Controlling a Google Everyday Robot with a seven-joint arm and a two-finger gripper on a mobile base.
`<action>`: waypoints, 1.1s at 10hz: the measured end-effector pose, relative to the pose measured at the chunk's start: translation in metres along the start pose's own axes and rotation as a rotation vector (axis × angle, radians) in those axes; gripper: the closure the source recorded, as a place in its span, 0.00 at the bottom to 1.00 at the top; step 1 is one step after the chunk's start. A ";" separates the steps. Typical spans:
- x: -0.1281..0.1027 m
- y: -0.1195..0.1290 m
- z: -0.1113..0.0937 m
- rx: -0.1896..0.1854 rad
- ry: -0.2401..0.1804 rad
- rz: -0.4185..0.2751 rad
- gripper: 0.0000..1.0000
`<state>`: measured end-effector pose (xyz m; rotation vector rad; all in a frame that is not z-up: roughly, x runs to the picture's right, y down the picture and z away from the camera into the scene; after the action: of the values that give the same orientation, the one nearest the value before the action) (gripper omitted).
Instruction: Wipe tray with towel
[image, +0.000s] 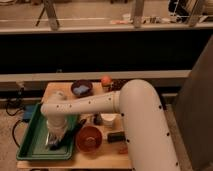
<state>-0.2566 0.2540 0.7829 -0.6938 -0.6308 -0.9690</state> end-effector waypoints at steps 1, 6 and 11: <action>0.009 0.004 -0.009 -0.001 0.021 0.015 1.00; 0.073 -0.015 -0.002 0.017 0.056 0.041 1.00; 0.092 -0.056 -0.015 0.055 0.091 0.001 1.00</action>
<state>-0.2641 0.1735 0.8557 -0.5980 -0.5747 -0.9738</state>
